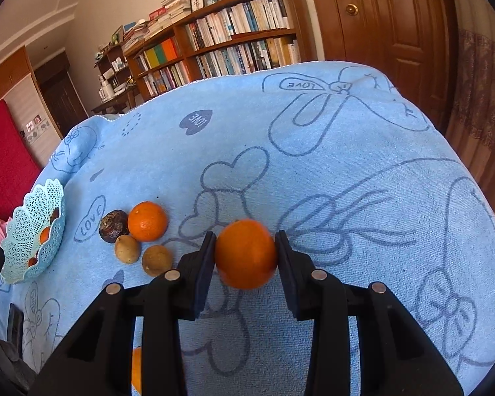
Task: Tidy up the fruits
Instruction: 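Grasp the tan round fruit with the left tool while the right tool holds the mandarin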
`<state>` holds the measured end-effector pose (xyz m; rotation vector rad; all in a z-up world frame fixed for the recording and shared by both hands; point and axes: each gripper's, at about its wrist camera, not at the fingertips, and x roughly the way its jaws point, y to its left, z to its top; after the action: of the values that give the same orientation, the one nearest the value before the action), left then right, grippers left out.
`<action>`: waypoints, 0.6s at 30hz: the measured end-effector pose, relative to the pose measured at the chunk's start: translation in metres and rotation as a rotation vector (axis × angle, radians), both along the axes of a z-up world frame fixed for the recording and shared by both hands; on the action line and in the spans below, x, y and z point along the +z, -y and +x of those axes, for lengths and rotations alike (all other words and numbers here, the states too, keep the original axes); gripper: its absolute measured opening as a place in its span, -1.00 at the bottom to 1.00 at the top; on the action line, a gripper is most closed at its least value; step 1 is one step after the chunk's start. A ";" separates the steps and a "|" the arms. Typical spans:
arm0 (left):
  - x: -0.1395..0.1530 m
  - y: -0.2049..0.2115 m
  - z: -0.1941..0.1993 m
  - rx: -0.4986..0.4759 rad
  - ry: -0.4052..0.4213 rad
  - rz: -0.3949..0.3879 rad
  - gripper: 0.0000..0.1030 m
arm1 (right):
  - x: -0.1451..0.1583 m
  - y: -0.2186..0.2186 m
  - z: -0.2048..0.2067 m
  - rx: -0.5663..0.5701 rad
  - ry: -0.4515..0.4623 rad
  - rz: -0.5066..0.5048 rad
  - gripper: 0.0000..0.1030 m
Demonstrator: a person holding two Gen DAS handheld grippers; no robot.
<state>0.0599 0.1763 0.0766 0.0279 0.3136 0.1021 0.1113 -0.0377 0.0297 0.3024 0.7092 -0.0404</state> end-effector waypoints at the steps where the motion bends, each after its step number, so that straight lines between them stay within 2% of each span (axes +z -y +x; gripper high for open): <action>1: -0.001 0.004 0.001 -0.017 -0.007 0.014 0.94 | -0.002 0.002 -0.001 0.003 0.004 0.020 -0.28; 6: -0.012 0.023 0.009 -0.153 -0.079 0.045 0.94 | -0.004 0.007 -0.004 0.002 0.020 0.066 -0.28; 8: -0.017 0.029 0.015 -0.219 -0.121 0.039 0.94 | -0.004 0.007 -0.005 -0.002 0.029 0.065 -0.28; 12: -0.020 0.031 0.028 -0.283 -0.179 -0.002 0.93 | -0.002 0.004 -0.008 -0.004 0.046 0.051 -0.28; 14: -0.020 0.034 0.034 -0.312 -0.208 -0.021 0.82 | -0.001 0.003 -0.009 -0.004 0.050 0.044 -0.28; 18: -0.023 0.046 0.049 -0.384 -0.279 -0.005 0.57 | -0.001 0.004 -0.012 -0.010 0.058 0.052 -0.28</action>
<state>0.1086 0.1299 0.0538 0.0976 0.5811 -0.2860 0.0998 -0.0420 0.0289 0.3553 0.6517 -0.0228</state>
